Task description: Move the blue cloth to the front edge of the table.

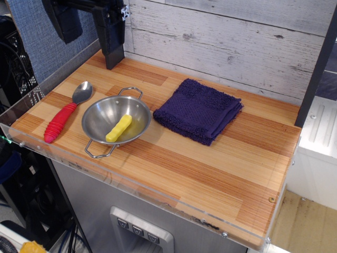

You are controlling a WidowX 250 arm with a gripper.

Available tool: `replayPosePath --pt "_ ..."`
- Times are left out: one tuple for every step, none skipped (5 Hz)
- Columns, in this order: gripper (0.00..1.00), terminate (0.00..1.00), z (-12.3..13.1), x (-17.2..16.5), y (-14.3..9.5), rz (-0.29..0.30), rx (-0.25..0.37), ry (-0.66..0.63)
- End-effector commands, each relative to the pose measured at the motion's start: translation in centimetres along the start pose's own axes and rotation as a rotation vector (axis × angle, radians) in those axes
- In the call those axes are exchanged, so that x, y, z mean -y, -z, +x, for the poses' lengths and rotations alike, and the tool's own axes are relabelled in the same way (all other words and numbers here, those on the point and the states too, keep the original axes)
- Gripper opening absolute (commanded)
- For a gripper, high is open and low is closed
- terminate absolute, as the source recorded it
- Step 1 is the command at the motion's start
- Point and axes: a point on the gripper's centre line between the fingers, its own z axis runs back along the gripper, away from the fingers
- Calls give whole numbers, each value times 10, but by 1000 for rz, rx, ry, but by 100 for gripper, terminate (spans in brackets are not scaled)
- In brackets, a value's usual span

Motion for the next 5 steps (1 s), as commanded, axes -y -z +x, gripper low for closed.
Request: replayPosePath --pt "100 0 0 0 0 0 0 0" --pt "100 0 10 10 -21 -92 187 60" --pt "100 0 36 25 -18 -107 194 127" --pt "100 0 73 44 23 -69 154 202" --pt "100 0 93 48 70 -15 82 223"
